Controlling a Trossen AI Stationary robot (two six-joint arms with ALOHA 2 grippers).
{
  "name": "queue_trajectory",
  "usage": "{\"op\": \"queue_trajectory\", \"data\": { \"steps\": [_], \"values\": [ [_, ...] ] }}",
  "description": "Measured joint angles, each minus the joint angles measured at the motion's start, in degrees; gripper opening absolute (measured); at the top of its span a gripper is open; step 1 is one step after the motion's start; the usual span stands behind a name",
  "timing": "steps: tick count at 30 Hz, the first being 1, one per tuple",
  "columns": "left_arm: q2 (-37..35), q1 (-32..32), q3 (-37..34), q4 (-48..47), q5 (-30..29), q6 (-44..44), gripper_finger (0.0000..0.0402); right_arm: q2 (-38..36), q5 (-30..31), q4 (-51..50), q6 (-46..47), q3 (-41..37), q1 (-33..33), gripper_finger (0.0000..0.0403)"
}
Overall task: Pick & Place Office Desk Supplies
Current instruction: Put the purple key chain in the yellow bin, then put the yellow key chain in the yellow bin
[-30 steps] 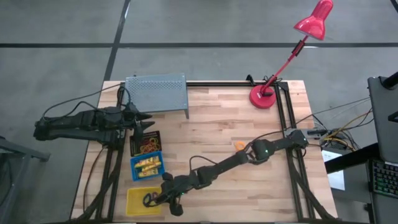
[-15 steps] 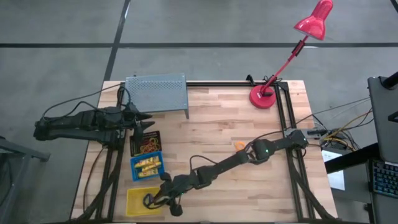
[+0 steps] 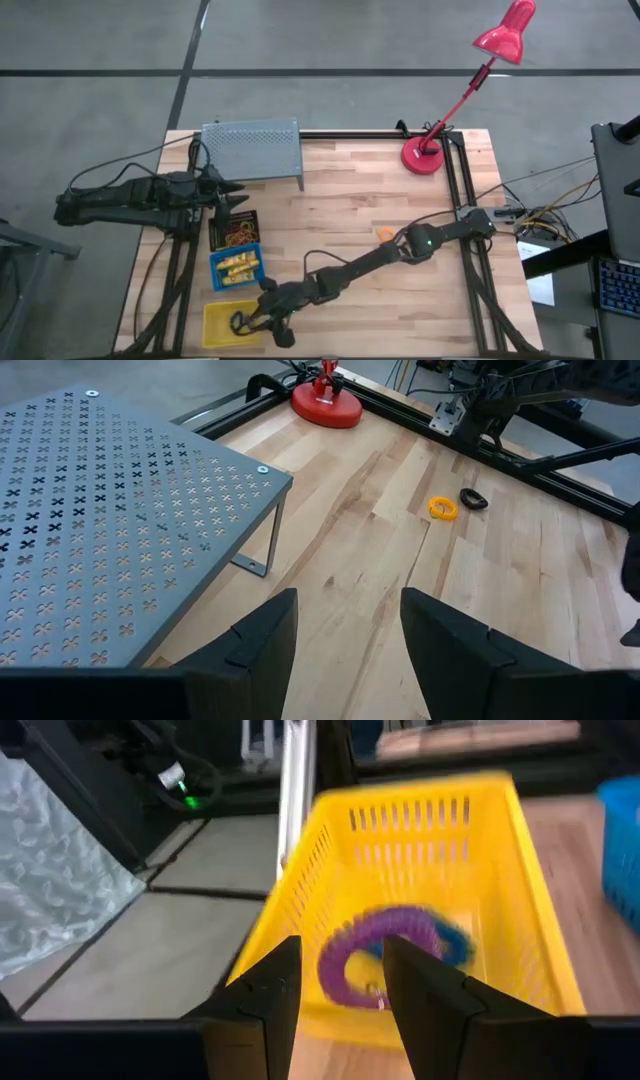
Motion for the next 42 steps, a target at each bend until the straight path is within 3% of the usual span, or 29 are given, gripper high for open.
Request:
{"op": "queue_trajectory", "data": {
  "steps": [12,19,28,35,42],
  "values": [
    [0.0,0.0,0.0,0.0,0.0,0.0,0.0184,-0.1,0.8,-7.7,-6.1,5.1,0.0,0.0144],
    [0.0,0.0,0.0,0.0,0.0,0.0,0.0184,-0.6,6.9,-1.0,-5.4,5.2,0.0,0.0144],
    [0.0,0.0,0.0,0.0,0.0,0.0,0.0184,-6.6,14.8,-8.7,-5.0,3.9,0.1,0.0144],
    [0.0,0.0,0.0,0.0,0.0,0.0,0.0184,-18.1,17.3,-18.4,-6.1,-5.2,0.1,0.0144],
    [0.0,0.0,0.0,0.0,0.0,0.0,0.0184,-33.4,20.9,-17.7,-1.6,-24.9,0.4,0.0144]
  ]
}}
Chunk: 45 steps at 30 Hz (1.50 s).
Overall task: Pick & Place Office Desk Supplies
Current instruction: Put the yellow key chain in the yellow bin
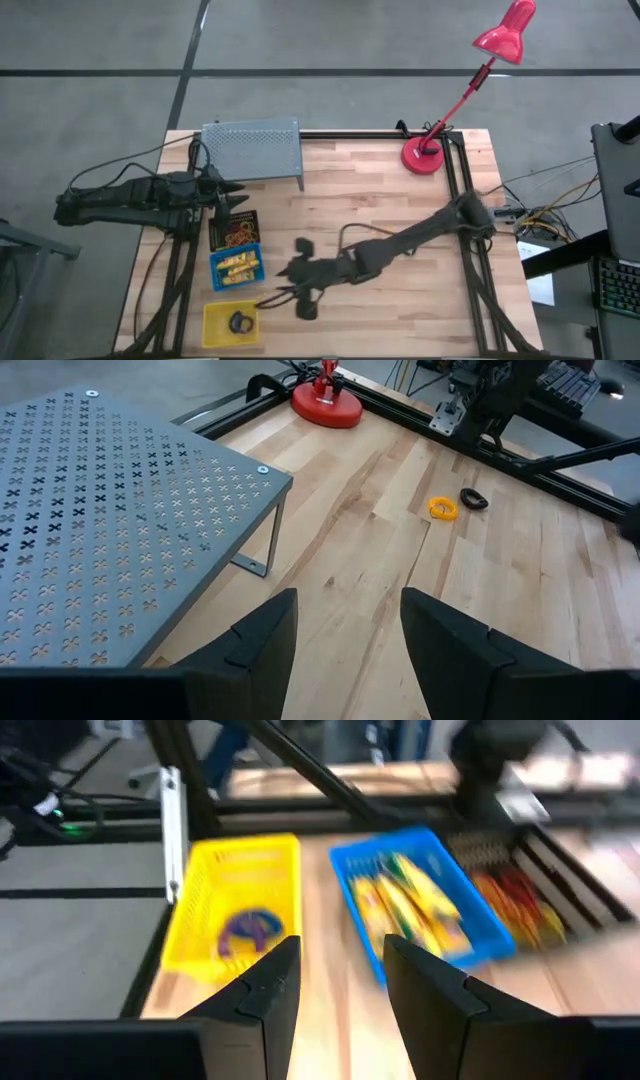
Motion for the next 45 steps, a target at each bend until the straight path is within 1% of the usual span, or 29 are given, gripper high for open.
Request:
{"op": "queue_trajectory", "data": {
  "steps": [4,7,12,14,17,20,24,29,31,34,36,39,45],
  "values": [
    [0.0,0.0,0.0,-0.1,0.0,0.0,0.0184,-9.0,4.1,-3.5,7.6,-11.3,0.9,0.0144],
    [0.0,0.0,0.0,0.0,0.0,0.0,0.0184,-16.3,6.6,-11.9,15.1,-18.0,1.6,0.0144],
    [0.0,0.0,0.0,0.0,0.0,0.0,0.0184,-27.2,6.6,-30.2,29.4,-25.1,1.8,0.0144],
    [0.0,0.0,0.0,0.0,0.0,0.0,0.0184,-30.8,6.6,-35.9,34.9,-27.2,1.8,0.0144],
    [0.0,0.0,0.0,0.0,0.0,0.0,0.0184,-35.1,6.6,-40.7,40.6,-31.3,1.7,0.0143],
    [0.0,0.0,0.0,0.0,0.0,0.0,0.0184,-37.8,6.5,-41.1,42.8,-36.6,1.2,0.0138],
    [0.0,0.0,0.0,0.0,0.0,0.0,0.0184,-38.9,6.3,-38.4,43.7,-42.3,-0.3,0.013],
    [0.0,0.0,0.0,0.0,0.0,0.0,0.0184,-38.5,5.9,-35.9,49.5,-45.8,-3.2,0.0123],
    [0.0,0.0,0.0,0.0,0.0,0.0,0.0184,-38.5,3.5,-34.6,50.1,-46.5,-5.1,0.0124],
    [0.0,0.0,0.0,0.0,0.0,0.0,0.0184,-38.5,-3.1,-34.5,47.5,-47.1,-8.9,0.0127],
    [0.0,0.0,0.0,0.0,0.0,0.0,0.0184,-37.9,-6.3,-33.6,44.8,-47.1,-11.2,0.0129],
    [0.0,0.0,0.0,0.0,0.0,0.0,0.0184,-36.7,-7.2,-32.2,41.6,-47.1,-13.4,0.0132],
    [0.0,0.0,0.0,0.0,0.0,0.0,0.0184,-33.4,-7.4,-30.7,40.6,-47.0,-15.0,0.0126]
  ]
}}
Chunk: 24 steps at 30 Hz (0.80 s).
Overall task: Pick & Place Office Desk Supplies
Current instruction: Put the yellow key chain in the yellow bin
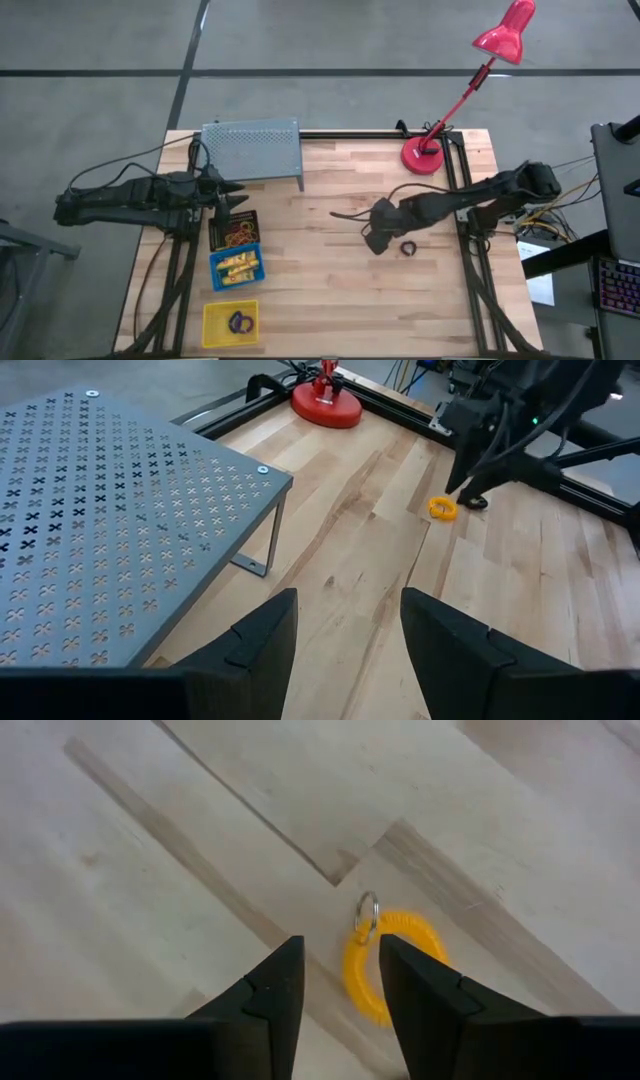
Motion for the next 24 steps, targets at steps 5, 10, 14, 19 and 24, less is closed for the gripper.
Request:
{"op": "queue_trajectory", "data": {
  "steps": [5,10,14,19,24],
  "values": [
    [0.0,0.0,0.0,0.0,0.0,0.0,0.0184,3.2,-0.2,1.6,-0.3,0.0,0.0,0.0121],
    [0.0,0.0,0.0,0.0,0.0,0.0,0.0184,5.1,0.1,2.1,-0.3,0.1,-0.1,0.0124],
    [0.0,0.0,0.0,0.0,0.0,0.0,0.0184,5.5,0.4,2.1,-0.8,0.1,-0.6,0.0124],
    [0.0,0.0,0.0,0.0,0.0,0.0,0.0184,5.5,0.5,2.1,-1.1,0.0,-0.9,0.0114],
    [0.0,0.0,0.0,0.0,0.0,0.0,0.0184,5.5,0.5,2.3,-1.4,0.0,-1.0,0.0099]
  ]
}}
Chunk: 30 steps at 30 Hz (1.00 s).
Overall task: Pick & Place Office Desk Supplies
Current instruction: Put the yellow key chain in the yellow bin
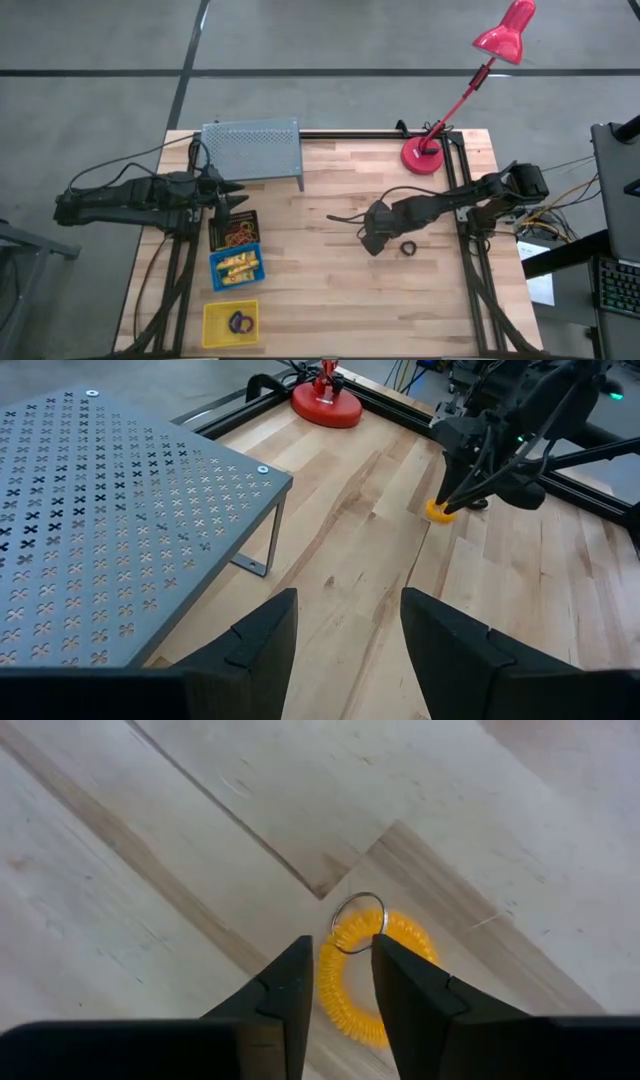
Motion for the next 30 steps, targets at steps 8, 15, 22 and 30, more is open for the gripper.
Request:
{"op": "queue_trajectory", "data": {
  "steps": [8,15,22,30],
  "values": [
    [0.0,0.0,0.0,0.0,0.0,0.0,0.0184,0.0,0.0,1.5,-1.2,0.0,0.0,0.008],
    [0.0,0.0,0.0,0.0,0.0,0.0,0.0184,0.0,0.0,2.5,-1.2,-0.2,0.0,0.0052],
    [0.0,0.0,0.0,0.0,0.0,0.0,0.0184,0.0,0.0,2.8,-1.2,-0.8,0.1,0.0026],
    [0.0,0.0,0.0,0.0,0.0,0.0,0.0184,-0.9,0.0,3.8,-1.2,-0.6,0.3,0.0019]
  ]
}}
